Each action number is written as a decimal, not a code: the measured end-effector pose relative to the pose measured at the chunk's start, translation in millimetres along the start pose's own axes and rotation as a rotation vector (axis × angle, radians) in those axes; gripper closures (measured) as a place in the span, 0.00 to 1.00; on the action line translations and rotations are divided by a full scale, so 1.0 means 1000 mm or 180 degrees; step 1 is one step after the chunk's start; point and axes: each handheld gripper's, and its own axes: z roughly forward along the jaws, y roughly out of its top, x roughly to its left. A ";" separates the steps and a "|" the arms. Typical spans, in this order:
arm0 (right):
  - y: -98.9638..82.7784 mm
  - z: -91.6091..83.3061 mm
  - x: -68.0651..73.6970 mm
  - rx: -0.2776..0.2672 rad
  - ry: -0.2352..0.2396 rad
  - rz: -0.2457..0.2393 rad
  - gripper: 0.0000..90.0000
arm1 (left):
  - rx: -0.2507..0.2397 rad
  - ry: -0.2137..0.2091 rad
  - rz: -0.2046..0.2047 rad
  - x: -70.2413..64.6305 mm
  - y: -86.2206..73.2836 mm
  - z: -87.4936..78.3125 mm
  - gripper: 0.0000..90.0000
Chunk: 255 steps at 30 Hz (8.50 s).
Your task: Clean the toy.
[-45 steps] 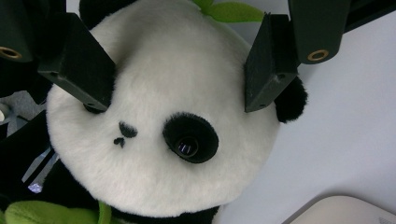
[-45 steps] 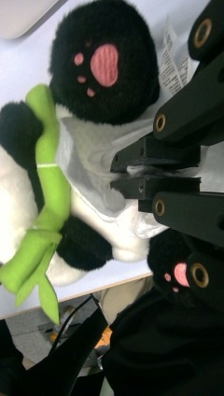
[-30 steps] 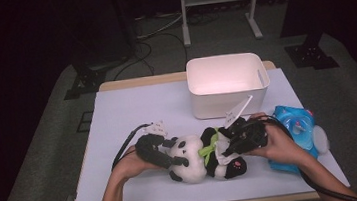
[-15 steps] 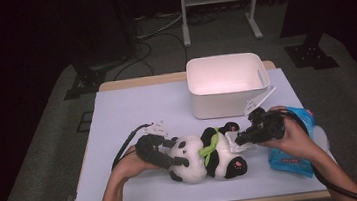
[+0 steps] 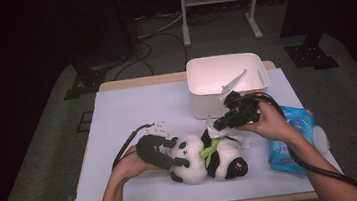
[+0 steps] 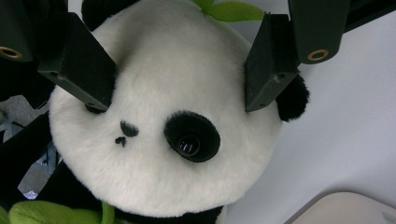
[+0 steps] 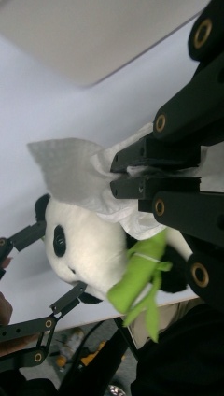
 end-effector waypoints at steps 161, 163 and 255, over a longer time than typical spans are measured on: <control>-0.085 -0.021 -0.019 -0.0349 0.0159 0.0351 0.95 | -0.0101 -0.0242 0.0611 -0.046 0.061 -0.006 0.35; -0.085 -0.019 -0.022 -0.0397 0.0193 0.0371 0.95 | -0.0084 -0.0240 0.0636 -0.047 0.062 -0.006 0.34; -0.054 -0.028 0.005 -0.0412 0.0118 -0.0009 0.95 | 0.0059 0.0108 0.0349 -0.047 0.068 0.005 0.35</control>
